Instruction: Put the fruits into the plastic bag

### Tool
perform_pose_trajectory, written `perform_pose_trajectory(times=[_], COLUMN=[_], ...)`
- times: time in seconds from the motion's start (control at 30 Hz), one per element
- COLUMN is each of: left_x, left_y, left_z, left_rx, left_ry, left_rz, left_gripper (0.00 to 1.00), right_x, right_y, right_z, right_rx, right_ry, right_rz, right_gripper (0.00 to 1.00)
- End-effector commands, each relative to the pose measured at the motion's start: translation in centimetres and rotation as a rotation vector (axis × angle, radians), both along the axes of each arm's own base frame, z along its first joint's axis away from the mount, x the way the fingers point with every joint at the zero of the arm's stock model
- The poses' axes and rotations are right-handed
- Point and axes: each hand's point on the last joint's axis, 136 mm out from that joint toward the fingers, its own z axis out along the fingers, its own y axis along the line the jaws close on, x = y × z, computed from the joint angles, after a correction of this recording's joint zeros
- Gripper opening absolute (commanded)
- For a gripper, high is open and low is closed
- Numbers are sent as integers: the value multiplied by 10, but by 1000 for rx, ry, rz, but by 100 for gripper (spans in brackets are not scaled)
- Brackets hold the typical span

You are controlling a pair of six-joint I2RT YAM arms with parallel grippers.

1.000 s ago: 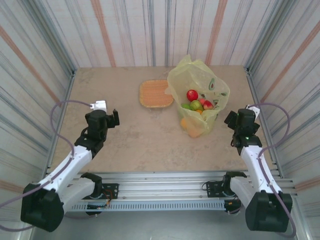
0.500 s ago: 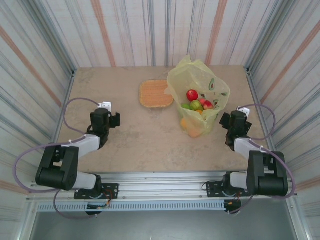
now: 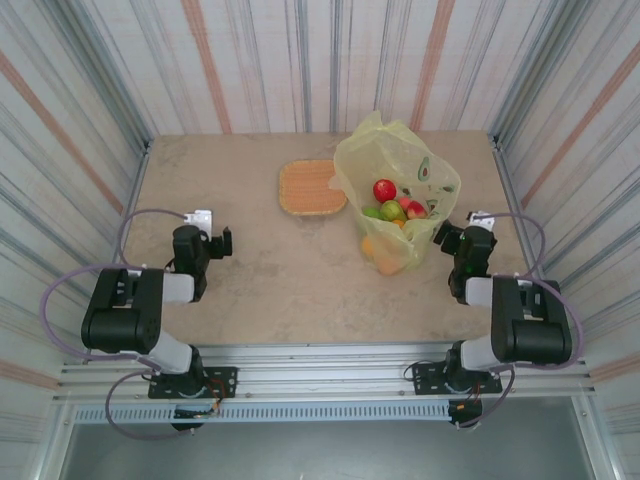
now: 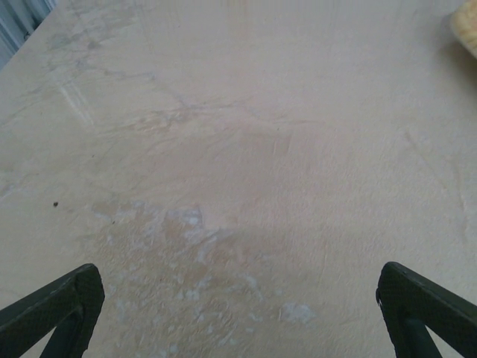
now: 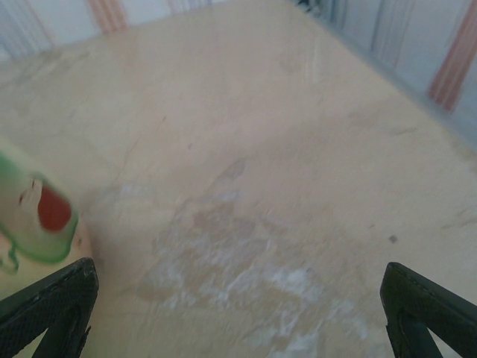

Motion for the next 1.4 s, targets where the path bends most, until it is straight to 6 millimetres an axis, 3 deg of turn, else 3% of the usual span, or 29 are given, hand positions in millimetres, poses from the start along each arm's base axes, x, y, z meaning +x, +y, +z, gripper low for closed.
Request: perform_pose_trajectory(times=[0.0,0.07,1.37], left_x=[8,8,8], left_y=[-5,-4,-5], left_z=[15,15,16], left_rx=[-32,-29,-29], left_ry=[-43,-48,-48], left_rz=[-25,-23,-26], left_gripper=[99,99,99], right_x=[18,21,22], right_y=[10,16,18], right_z=[8,1,3], right_rx=[-49,-72,-80], right_ry=[-65,3,-16], right_rz=[53,66,77], right_gripper=[99,99,99])
